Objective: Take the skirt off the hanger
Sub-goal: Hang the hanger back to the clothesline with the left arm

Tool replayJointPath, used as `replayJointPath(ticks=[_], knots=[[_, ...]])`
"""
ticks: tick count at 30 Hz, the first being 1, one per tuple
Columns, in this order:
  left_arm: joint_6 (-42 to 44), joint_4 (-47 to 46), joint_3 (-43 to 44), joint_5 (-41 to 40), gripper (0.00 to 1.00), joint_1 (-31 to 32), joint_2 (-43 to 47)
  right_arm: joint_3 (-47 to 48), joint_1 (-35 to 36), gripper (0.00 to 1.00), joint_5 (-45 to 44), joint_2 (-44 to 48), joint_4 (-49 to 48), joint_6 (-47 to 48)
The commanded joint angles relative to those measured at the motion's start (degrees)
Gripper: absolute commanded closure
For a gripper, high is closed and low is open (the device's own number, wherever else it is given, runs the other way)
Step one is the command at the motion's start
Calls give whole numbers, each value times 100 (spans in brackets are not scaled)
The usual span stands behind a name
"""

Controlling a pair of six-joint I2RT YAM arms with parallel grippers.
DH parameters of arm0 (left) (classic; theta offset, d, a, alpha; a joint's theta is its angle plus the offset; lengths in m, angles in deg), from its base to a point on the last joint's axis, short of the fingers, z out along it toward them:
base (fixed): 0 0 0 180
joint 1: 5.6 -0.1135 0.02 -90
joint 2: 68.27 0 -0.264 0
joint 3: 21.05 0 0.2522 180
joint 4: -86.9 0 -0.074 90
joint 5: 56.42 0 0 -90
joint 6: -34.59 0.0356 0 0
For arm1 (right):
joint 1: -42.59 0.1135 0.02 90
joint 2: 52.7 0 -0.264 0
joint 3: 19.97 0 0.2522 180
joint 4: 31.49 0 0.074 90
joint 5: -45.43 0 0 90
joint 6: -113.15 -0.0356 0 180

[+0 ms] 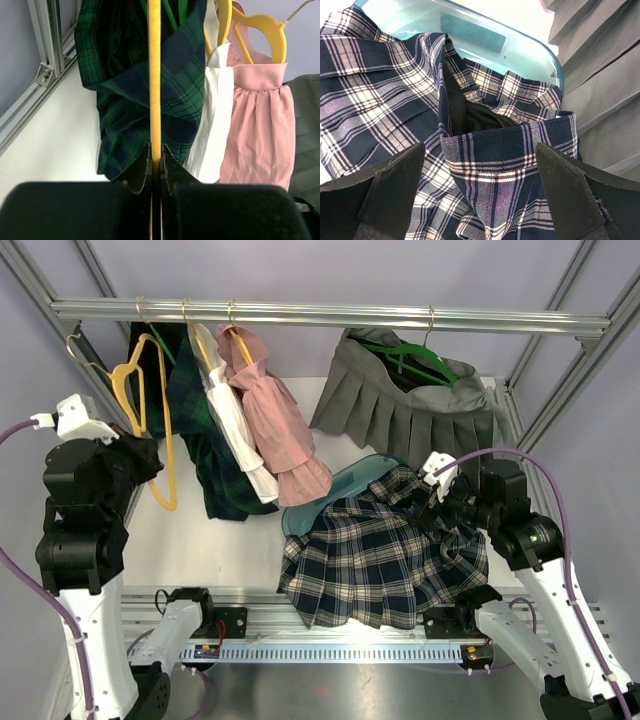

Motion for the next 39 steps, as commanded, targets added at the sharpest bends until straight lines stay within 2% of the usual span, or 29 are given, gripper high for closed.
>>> replayJointPath(ticks=[1,7,17,23,27,32,39], knots=[[362,-194,178,-59,100,0,-223,-69,-25,1,141,137,-296,-68],[1005,148,871,-702,100,0,-1005,-227,-25,1,88,313,-383,-33],[830,588,1611,123,100,0,-673,-543,-25,1,70,524,-655,-86],[1014,1124,2130,-297,100,9,-636,-640,-25,1,184,471,-831,-77],[1435,1221,1946,-745,100,0,-724,-693,-25,1,202,497,-902,-94],[1831,712,1305,-1123,100,0,-803,-719,-25,1,123,620,-858,-59],[2200,-333,1111,-888,100,-79,-1330,-719,-25,1,62,770,-735,2]])
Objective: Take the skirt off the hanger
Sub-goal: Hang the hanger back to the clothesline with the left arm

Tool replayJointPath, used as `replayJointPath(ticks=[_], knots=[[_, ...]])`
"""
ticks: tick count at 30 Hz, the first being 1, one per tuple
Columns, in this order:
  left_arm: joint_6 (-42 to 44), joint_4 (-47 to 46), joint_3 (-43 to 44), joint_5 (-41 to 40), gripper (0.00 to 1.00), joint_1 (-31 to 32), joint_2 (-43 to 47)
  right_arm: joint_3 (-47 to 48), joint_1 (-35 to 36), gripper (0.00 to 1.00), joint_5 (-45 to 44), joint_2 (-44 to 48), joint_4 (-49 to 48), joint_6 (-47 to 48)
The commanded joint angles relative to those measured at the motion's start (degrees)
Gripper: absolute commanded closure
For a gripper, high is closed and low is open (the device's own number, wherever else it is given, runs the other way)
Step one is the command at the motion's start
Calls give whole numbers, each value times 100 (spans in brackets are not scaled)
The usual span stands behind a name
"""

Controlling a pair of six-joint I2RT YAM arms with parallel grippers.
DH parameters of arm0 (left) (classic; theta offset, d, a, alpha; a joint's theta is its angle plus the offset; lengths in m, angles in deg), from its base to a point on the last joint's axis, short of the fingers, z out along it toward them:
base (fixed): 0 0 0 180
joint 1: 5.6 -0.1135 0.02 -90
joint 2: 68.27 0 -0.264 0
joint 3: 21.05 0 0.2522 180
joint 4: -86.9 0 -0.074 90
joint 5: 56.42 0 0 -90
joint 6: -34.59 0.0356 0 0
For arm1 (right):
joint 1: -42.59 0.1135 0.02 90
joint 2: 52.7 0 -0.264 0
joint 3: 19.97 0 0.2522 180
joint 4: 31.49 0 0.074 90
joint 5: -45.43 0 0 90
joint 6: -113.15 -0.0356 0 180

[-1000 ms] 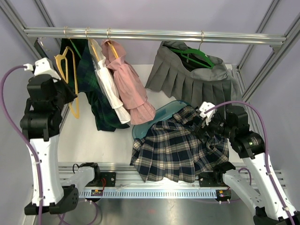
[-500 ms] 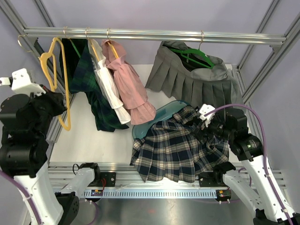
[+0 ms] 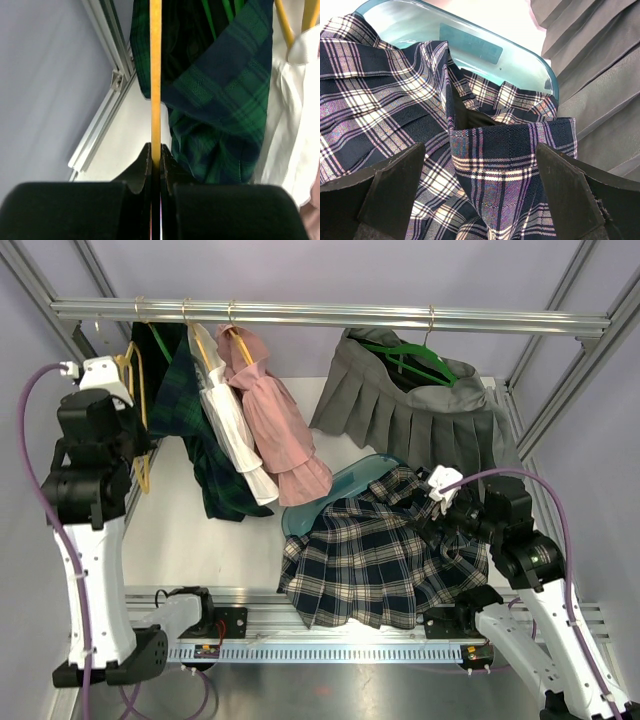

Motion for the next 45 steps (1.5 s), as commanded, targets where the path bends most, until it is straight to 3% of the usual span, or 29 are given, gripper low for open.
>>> replayJointPath(ticks=[1,9,14,20,25,33,40,45], knots=[[382,-1178,55,210,100,-190,-251,-5,-25,1,-24,57,-136,26],[584,-1951,-23,1502,100,-920,-613,-127,-25,1,187,180,-242,-167],[1015,-2540,-253,1477,100,-1070,-560,-268,-16,1,433,505,-268,-281],[655,-2130,-129,1810,100,-1096,-394,-496,-25,1,592,787,-365,-553],[646,-1953,-604,1758,100,-1096,405,-497,-25,1,504,831,-435,-554],[917,-1372,-682,1047,100,-1096,785,-514,-25,1,671,761,-444,-545],[1401,-2556,-1456,967,100,-1096,513,-567,-25,1,636,796,-523,-554],[1850,-3129,-1273,1213,100,-1140,-215,-576,-25,1,583,840,-532,-545]])
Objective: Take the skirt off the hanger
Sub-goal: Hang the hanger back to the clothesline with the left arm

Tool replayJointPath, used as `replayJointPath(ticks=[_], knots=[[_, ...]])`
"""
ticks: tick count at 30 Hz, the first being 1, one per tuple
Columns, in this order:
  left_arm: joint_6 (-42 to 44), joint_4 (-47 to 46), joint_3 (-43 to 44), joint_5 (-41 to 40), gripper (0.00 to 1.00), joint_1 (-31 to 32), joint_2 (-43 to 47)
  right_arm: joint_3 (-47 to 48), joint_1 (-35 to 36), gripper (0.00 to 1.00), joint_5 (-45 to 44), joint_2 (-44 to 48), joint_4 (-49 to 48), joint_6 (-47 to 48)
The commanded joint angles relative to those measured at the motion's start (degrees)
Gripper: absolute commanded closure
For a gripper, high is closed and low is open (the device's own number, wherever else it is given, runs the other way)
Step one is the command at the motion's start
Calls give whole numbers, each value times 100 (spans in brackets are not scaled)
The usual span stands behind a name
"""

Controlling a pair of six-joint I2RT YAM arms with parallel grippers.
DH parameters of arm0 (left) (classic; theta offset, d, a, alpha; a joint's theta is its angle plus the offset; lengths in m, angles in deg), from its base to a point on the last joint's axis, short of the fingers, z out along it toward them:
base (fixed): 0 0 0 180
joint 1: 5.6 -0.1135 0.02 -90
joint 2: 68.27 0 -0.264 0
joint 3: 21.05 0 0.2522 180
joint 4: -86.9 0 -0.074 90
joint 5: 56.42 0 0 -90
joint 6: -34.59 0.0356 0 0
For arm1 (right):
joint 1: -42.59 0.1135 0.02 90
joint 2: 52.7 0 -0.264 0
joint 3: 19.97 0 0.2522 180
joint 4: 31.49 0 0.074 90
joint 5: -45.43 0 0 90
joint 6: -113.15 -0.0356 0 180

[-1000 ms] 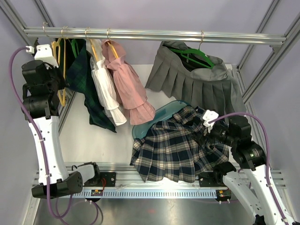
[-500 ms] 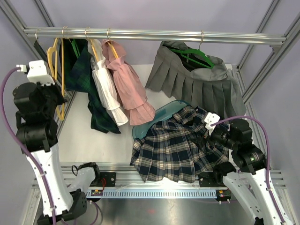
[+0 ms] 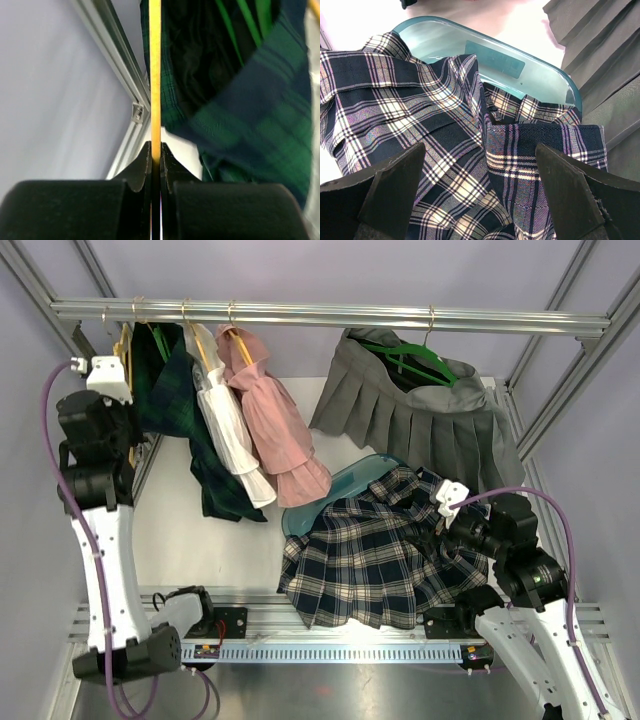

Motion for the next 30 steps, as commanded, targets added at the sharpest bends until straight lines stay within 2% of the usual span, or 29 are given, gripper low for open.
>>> replayJointPath(ticks=[1,7,12,13,19,23,30], knots=[[414,-1149,351,186,100,-74,-409,-45,-25,1,17,25,-293,-53],[177,-1309,800,748,100,-468,-1033,-54,-16,1,-18,-11,-311,-71],[-77,-1354,651,1249,100,-689,-989,-45,-25,1,8,-63,-311,-80],[-122,-1013,730,1224,100,-698,-1059,-54,-16,1,17,-81,-302,-71],[-789,-501,362,794,100,-698,-920,-54,-25,1,26,-107,-320,-71],[-1053,-745,-16,775,100,-698,-858,-54,-25,1,43,-116,-311,-71],[-1387,-1009,203,837,100,-698,-1034,-54,-16,1,26,-81,-302,-53]])
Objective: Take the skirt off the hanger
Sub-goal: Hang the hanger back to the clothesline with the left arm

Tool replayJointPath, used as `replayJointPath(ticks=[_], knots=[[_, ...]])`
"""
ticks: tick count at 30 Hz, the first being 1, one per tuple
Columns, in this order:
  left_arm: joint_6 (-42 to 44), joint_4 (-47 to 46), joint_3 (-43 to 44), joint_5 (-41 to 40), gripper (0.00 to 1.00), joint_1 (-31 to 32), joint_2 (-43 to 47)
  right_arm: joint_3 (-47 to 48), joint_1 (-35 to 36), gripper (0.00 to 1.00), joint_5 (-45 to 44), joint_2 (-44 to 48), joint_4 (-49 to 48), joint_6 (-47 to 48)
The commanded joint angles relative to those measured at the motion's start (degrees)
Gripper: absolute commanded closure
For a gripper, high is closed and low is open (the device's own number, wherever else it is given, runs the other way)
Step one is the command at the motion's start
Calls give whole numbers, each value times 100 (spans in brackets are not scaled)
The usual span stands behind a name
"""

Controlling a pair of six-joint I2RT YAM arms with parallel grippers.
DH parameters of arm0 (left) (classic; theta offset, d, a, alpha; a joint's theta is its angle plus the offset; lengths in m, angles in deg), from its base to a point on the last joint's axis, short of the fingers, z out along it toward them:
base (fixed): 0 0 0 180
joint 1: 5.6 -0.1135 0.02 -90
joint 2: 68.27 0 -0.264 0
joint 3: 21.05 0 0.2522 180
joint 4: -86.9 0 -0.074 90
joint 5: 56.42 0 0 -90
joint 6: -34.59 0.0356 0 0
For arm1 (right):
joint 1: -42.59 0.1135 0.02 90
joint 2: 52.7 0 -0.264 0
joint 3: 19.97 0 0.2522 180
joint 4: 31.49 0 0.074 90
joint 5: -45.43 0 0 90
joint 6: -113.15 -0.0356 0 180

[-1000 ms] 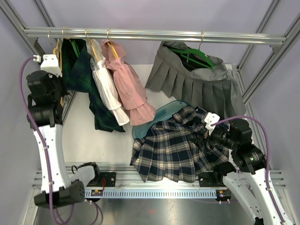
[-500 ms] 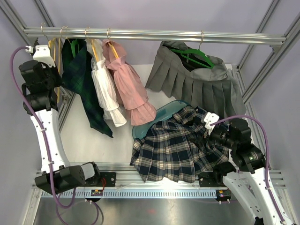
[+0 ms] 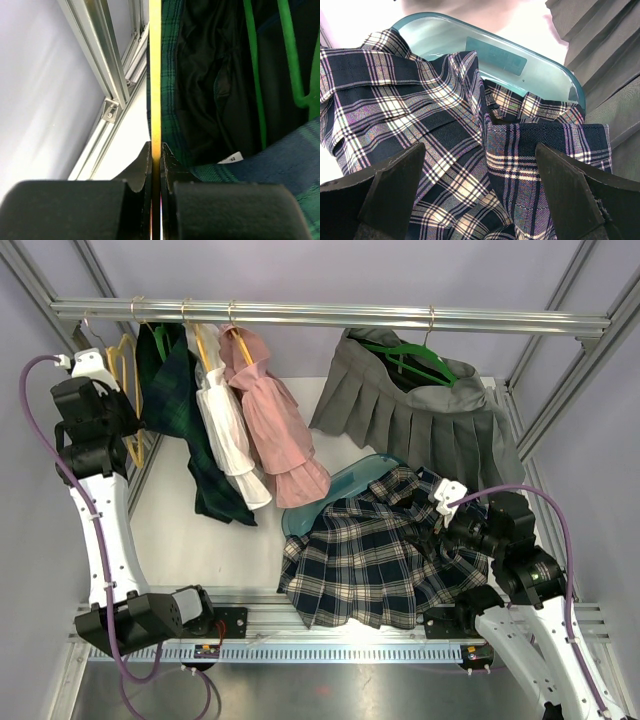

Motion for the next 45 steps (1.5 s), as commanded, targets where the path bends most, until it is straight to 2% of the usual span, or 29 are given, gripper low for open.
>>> replayJointPath(ticks=[1,11,16,23,35,38,39,42,45], knots=[[-314,-527,160,37,100,-38,-2,-23,-25,1,17,-11,-287,-47],[-526,-1142,-78,169,100,-29,613,-23,-69,1,61,-29,-278,-29],[-350,-755,308,133,100,-38,183,-41,-69,1,96,-46,-278,-12],[-569,-475,660,-94,100,-38,-388,-23,-86,1,52,-20,-269,-20],[-228,-342,529,-130,99,-29,-600,-23,-130,1,78,-55,-269,-20],[-148,-325,538,-156,90,-29,-644,-23,-130,1,78,-73,-269,-20],[-148,-316,485,-157,79,-29,-644,-23,-130,1,70,-73,-261,-20],[-200,-359,354,-156,76,-38,-574,-23,-139,1,69,-90,-269,-20],[-297,-447,221,-227,61,-29,-390,-14,-148,1,78,-73,-252,-20]])
